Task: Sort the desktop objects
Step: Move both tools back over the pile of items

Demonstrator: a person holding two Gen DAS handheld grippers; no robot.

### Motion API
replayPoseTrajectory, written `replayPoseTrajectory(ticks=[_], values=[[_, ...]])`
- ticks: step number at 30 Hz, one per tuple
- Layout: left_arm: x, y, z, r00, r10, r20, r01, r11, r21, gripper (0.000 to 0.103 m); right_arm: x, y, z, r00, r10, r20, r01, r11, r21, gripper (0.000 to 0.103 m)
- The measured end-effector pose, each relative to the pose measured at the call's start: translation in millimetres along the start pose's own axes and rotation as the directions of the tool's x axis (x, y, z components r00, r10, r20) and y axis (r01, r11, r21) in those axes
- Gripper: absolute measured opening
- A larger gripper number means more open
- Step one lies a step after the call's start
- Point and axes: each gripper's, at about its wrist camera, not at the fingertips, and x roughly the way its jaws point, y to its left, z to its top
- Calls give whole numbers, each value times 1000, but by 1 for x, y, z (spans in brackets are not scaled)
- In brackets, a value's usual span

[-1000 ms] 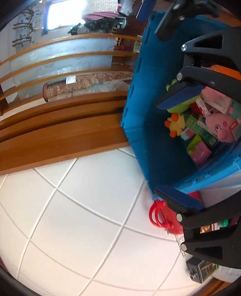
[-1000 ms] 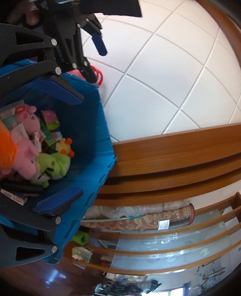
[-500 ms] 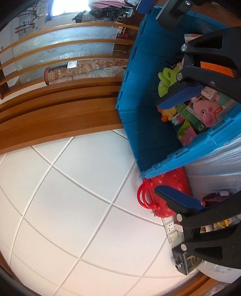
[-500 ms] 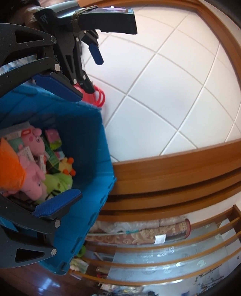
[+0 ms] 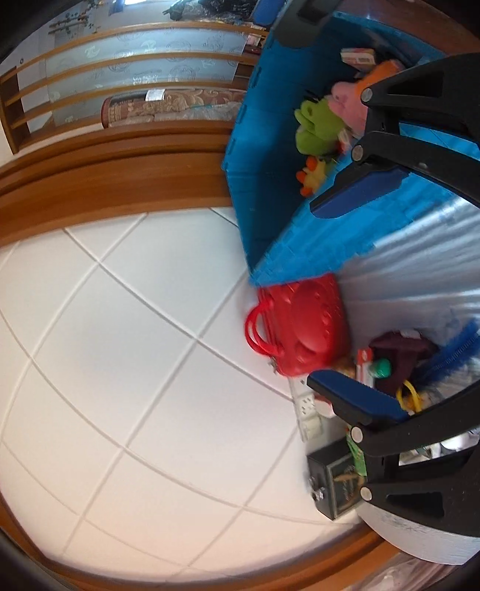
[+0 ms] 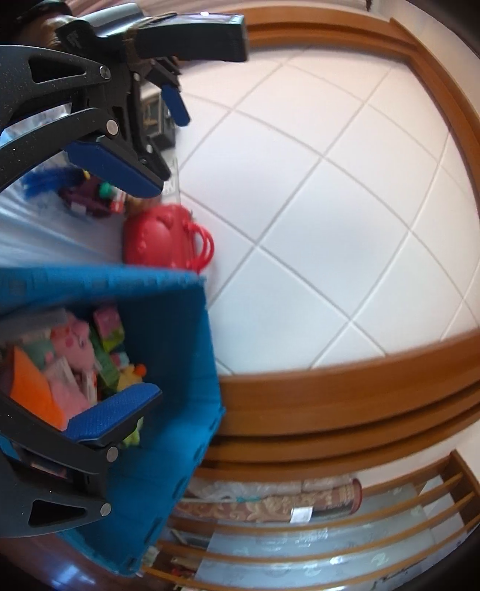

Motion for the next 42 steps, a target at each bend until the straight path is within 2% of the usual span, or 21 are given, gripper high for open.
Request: replayPoseTrajectory(ticks=[5, 11, 16, 19, 21, 23, 26, 29, 33, 41, 42], values=[[-22, 71, -42, 996, 69, -49, -69, 998, -9, 84, 6, 59, -14, 998, 56, -30, -57, 998, -20, 103], [-45, 160, -96, 988, 120, -98, -122, 992, -21, 84, 27, 134, -43, 984, 131, -119, -133, 991, -12, 102], [-53, 226, -135, 967, 206, -153, -209, 978, -4, 84, 42, 183, -71, 973, 166, -163, -169, 986, -5, 102], [-55, 258, -154, 954, 236, -183, -246, 969, -34, 84, 56, 201, -86, 959, 177, -220, -186, 982, -18, 102], [-55, 272, -163, 951, 237, -197, -253, 965, -63, 84, 66, 210, -92, 953, 187, -238, -200, 979, -31, 102], [-52, 283, -170, 939, 272, -210, -292, 954, -71, 84, 80, 218, -96, 943, 207, -262, -225, 973, -44, 102], [-49, 295, -183, 931, 283, -231, -310, 946, -93, 84, 94, 225, -100, 936, 213, -281, -239, 969, -60, 102], [-41, 302, -193, 921, 288, -261, -327, 937, -122, 84, 114, 234, -104, 918, 240, -316, -274, 959, -71, 102], [-30, 306, -202, 904, 317, -288, -361, 926, -113, 84, 139, 242, -113, 897, 271, -350, -316, 946, -76, 102], [-8, 324, -217, 894, 321, -311, -364, 927, -88, 84, 189, 231, -128, 871, 273, -409, -320, 946, -49, 102], [0, 328, -220, 903, 294, -313, -335, 938, -86, 84, 195, 228, -129, 870, 270, -414, -315, 948, -45, 102]])
